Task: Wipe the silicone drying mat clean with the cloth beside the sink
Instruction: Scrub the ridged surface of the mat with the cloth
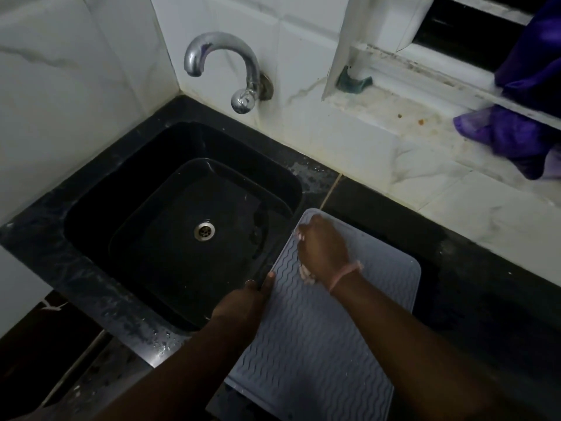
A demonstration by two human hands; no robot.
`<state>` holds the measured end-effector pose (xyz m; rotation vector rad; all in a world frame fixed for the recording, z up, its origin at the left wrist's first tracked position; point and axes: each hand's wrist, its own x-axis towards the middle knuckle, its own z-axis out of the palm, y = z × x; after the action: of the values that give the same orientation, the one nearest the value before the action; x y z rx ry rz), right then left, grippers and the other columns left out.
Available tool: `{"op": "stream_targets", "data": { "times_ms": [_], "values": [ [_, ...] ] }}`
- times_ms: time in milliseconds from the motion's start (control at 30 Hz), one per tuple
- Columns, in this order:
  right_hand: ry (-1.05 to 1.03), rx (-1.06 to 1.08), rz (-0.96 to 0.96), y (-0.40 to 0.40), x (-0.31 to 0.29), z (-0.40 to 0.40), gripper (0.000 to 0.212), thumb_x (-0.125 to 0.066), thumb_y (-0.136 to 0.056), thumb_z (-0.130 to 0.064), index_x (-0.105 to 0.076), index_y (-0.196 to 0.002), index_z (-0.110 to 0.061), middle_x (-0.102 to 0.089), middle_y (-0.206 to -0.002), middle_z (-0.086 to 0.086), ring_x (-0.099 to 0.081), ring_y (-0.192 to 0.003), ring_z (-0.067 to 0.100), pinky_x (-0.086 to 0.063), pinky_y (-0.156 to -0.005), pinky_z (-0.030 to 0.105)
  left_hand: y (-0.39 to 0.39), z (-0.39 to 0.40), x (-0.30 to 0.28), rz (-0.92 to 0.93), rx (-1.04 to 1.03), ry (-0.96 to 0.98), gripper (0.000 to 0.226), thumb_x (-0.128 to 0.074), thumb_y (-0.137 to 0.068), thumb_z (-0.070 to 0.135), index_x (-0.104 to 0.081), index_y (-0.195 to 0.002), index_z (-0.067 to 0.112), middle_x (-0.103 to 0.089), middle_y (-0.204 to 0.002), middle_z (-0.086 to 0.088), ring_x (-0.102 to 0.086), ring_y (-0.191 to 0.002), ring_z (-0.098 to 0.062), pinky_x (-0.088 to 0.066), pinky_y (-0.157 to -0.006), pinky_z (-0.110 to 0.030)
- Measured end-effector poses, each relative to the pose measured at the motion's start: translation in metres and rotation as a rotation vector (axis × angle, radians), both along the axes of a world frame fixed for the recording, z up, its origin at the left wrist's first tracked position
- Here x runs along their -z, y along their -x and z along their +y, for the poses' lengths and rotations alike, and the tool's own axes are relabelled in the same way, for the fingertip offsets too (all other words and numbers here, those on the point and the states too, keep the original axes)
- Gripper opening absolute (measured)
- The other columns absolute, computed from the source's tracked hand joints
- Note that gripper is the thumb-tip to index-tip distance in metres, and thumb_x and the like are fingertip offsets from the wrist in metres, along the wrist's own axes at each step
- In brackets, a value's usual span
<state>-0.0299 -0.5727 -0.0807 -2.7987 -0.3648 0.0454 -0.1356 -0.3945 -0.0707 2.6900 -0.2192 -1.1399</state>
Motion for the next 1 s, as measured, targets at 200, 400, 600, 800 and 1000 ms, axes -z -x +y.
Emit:
{"op": "stream_targets", "data": {
  "times_ms": [200, 400, 600, 800, 1000],
  "values": [
    [-0.004, -0.183, 0.021, 0.049, -0.002, 0.01, 0.024, -0.062, -0.092, -0.02, -0.071, -0.114, -0.021, -0.059, -0.112, 0.001, -0.054, -0.105, 0.017, -0.052, -0.086, 0.032, 0.0, 0.0, 0.005, 0.006, -0.035, 0.006, 0.101, -0.066, -0.097, 0.032, 0.015, -0.156, 0.044, -0.034, -0.151, -0.018, -0.063, -0.11, -0.027, -0.059, -0.087, -0.041],
    [0.104, -0.017, -0.022, -0.042, -0.002, -0.018, 0.019, -0.061, -0.088, -0.009, -0.073, -0.103, -0.01, -0.061, -0.109, 0.014, -0.058, -0.102, 0.032, -0.051, -0.078, 0.039, 0.001, -0.004, -0.006, 0.017, -0.019, -0.029, 0.107, -0.067, -0.095, 0.02, 0.017, -0.159, 0.036, -0.026, -0.159, -0.021, -0.056, -0.125, -0.032, -0.056, -0.095, -0.044],
    [0.181, -0.017, -0.004, -0.054, -0.003, -0.013, 0.012, -0.065, -0.088, -0.009, -0.071, -0.097, -0.006, -0.059, -0.113, 0.016, -0.056, -0.105, 0.033, -0.053, -0.077, 0.042, 0.001, -0.004, -0.009, 0.01, -0.025, -0.02, 0.104, -0.066, -0.096, 0.02, 0.014, -0.16, 0.036, -0.024, -0.161, -0.02, -0.055, -0.128, -0.031, -0.055, -0.098, -0.043],
    [0.043, -0.07, 0.011, 0.028, -0.005, 0.014, 0.024, -0.068, -0.089, -0.016, -0.071, -0.112, -0.018, -0.059, -0.118, 0.005, -0.057, -0.105, 0.02, -0.053, -0.086, 0.033, 0.001, -0.003, -0.004, -0.013, -0.041, -0.03, 0.1, -0.065, -0.097, 0.025, 0.011, -0.159, 0.042, -0.03, -0.155, -0.02, -0.061, -0.115, -0.029, -0.059, -0.088, -0.041],
    [0.015, -0.169, 0.012, 0.04, 0.0, 0.007, 0.026, -0.064, -0.09, -0.017, -0.071, -0.115, -0.019, -0.06, -0.113, 0.002, -0.056, -0.104, 0.019, -0.053, -0.084, 0.032, 0.002, -0.004, -0.008, -0.011, -0.03, -0.049, 0.103, -0.066, -0.096, 0.022, 0.013, -0.159, 0.04, -0.031, -0.154, -0.02, -0.06, -0.117, -0.031, -0.058, -0.09, -0.043]
  ]
}}
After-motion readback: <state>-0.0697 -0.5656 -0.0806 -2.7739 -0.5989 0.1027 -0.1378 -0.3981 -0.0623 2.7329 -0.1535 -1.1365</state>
